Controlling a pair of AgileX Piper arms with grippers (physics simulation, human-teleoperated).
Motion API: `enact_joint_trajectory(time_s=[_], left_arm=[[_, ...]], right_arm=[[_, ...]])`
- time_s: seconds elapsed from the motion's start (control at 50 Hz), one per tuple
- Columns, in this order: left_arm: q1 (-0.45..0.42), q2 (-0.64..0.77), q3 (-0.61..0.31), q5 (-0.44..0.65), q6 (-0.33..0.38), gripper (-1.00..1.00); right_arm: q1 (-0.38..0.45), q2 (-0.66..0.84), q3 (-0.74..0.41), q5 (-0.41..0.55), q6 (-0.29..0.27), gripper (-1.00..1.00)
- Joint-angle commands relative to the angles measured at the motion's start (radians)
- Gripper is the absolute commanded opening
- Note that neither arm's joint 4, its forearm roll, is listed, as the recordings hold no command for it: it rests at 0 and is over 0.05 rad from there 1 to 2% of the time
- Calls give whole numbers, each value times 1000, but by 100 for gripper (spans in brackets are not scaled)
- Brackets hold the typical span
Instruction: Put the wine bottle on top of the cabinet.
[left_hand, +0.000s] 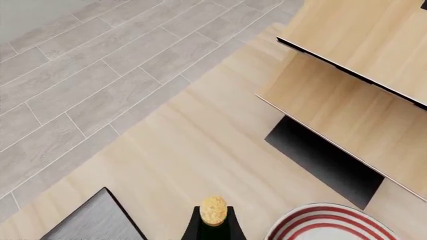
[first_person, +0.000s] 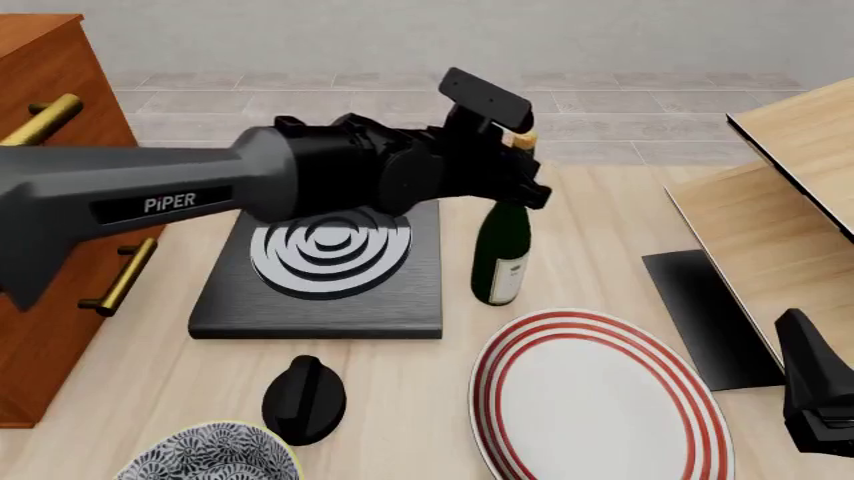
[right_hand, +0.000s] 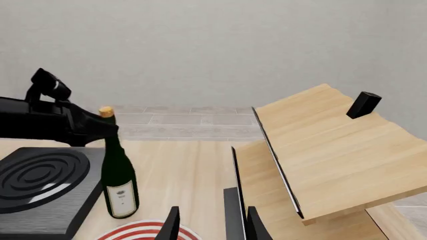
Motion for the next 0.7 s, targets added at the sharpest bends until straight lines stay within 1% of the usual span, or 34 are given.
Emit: enact_joint_trajectory(time_s=[0.02,0.12,0.34,0.4,0.44,0.46,0.5,0.54,0.58,0.6,0.68,0.7], left_arm=[[6,-23,11,-22,-1,-100],[22,-34,8,-25,-14,-100],[16,-58,25,-40,-5,-100],[3,-70,30,-40,6,-100],[12,-84,31,-44,-19,-100],[15,-81,23,-38,-9,-100],[18,-96,18,-31,-26,-100],[7,-118,21,-27,-17,-100],[-3,-134,29,-29,10,-100],[-1,-149,26,-13,8,-100],[-4,-172,45,-15,12,-100],[-24,-185,60,-8,22,-100]], right_arm=[[0,0,0,0,0,100],[0,0,0,0,0,100],[0,0,0,0,0,100],[0,0,0,0,0,100],[0,0,0,0,0,100],[0,0,0,0,0,100],[0,0,0,-1,0,100],[0,0,0,1,0,100],[0,0,-1,1,0,100],[0,0,-1,1,0,100],[0,0,-1,1,0,100],[0,0,-1,0,0,100]])
